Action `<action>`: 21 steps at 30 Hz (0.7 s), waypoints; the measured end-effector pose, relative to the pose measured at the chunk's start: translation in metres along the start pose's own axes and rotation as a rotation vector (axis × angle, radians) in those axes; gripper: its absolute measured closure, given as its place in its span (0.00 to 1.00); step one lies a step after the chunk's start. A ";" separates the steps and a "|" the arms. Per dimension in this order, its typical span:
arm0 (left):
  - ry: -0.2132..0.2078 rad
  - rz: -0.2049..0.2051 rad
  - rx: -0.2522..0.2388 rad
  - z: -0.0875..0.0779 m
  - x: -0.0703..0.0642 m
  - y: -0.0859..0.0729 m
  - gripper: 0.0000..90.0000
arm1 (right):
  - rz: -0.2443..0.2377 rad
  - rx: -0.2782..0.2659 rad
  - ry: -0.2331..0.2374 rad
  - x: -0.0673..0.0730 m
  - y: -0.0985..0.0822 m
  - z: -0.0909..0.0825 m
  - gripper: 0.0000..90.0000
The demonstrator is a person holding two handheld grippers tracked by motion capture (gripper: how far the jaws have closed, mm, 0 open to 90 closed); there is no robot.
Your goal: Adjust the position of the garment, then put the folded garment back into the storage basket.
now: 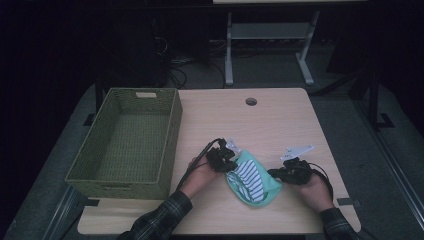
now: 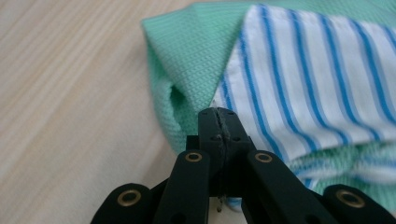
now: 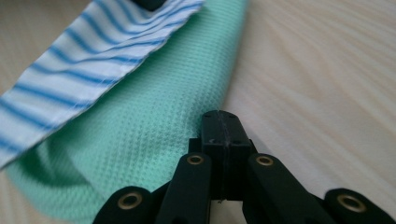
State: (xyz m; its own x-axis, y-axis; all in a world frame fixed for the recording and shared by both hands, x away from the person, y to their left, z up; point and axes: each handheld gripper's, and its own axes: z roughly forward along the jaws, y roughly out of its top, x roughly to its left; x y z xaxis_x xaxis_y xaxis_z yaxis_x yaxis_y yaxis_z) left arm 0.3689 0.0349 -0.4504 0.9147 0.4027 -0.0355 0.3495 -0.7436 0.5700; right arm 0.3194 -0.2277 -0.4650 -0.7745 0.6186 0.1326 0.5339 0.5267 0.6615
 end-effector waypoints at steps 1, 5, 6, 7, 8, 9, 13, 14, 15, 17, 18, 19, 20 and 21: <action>0.003 0.007 0.001 0.001 0.002 0.002 0.99 | -0.007 -0.001 0.004 0.002 -0.001 0.000 1.00; 0.002 -0.002 -0.009 0.004 0.004 0.006 0.99 | -0.024 0.001 0.019 0.011 -0.004 -0.002 1.00; 0.001 0.001 -0.007 0.003 0.004 0.006 0.99 | -0.025 0.003 0.019 0.013 -0.004 -0.002 1.00; 0.001 0.003 -0.006 0.003 0.004 0.006 0.98 | -0.023 -0.001 0.017 0.013 -0.005 -0.002 1.00; -0.001 0.002 -0.006 0.001 0.004 0.005 0.98 | -0.028 -0.005 0.016 0.012 -0.005 -0.002 1.00; -0.003 0.001 -0.008 -0.001 0.005 0.005 0.97 | -0.018 -0.006 0.013 0.011 -0.005 -0.003 1.00; -0.014 -0.023 -0.031 -0.009 0.003 0.003 0.88 | 0.003 -0.033 -0.010 0.005 -0.007 -0.006 0.91; -0.020 -0.031 -0.043 -0.012 0.002 0.003 0.86 | -0.001 -0.040 -0.020 0.003 -0.007 -0.007 0.89; -0.023 -0.025 -0.043 -0.015 0.003 0.002 0.82 | 0.012 -0.046 -0.025 0.001 -0.008 -0.008 0.87; -0.026 -0.037 -0.060 -0.020 0.002 0.001 0.77 | 0.023 -0.053 -0.046 -0.003 -0.009 -0.009 0.80; -0.028 -0.040 -0.062 -0.022 0.002 0.001 0.74 | 0.034 -0.056 -0.052 -0.005 -0.010 -0.010 0.76; -0.035 -0.038 -0.064 -0.025 0.001 0.000 0.72 | 0.042 -0.058 -0.064 -0.007 -0.010 -0.009 0.72; -0.038 -0.041 -0.068 -0.027 0.001 0.000 0.69 | 0.047 -0.061 -0.076 -0.009 -0.011 -0.009 0.68; -0.040 -0.040 -0.068 -0.029 0.000 0.000 0.67 | 0.052 -0.063 -0.089 -0.011 -0.012 -0.009 0.65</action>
State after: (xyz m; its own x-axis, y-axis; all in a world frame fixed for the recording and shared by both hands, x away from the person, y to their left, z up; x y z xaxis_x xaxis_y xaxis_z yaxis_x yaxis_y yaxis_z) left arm 0.3627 0.0507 -0.4267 0.9081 0.4086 -0.0916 0.3727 -0.6888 0.6218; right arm 0.3187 -0.2464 -0.4678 -0.7118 0.6946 0.1039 0.5481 0.4569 0.7006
